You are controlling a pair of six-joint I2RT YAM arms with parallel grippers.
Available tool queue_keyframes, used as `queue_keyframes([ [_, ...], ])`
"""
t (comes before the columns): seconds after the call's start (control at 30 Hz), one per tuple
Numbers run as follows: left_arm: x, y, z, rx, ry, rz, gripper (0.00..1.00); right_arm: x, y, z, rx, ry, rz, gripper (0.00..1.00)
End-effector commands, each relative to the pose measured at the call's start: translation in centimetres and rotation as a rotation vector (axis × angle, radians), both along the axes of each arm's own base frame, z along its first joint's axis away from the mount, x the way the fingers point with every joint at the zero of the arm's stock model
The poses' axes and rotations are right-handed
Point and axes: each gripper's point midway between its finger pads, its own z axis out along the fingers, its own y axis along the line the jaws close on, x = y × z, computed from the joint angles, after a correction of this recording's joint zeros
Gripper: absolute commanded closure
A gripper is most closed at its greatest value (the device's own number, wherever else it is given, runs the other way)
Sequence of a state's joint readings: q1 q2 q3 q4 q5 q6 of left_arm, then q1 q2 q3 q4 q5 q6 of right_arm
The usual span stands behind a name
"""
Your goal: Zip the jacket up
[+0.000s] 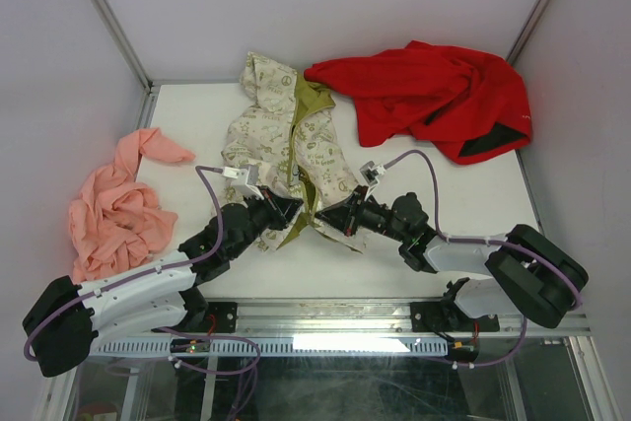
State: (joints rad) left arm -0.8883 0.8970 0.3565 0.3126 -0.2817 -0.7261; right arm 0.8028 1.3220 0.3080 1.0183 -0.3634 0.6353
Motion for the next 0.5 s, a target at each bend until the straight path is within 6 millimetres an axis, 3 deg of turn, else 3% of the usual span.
queue_keyframes([
  [0.0,0.41,-0.65,2.6,-0.066,-0.029,-0.008,1.0,0.65,0.48,2.75,0.08,-0.065,-0.017,1.0],
  [0.47,0.42,-0.61,2.2,-0.062,-0.017,-0.003,1.0,1.07,0.3,3.15,0.095,-0.065,-0.048,1.0],
])
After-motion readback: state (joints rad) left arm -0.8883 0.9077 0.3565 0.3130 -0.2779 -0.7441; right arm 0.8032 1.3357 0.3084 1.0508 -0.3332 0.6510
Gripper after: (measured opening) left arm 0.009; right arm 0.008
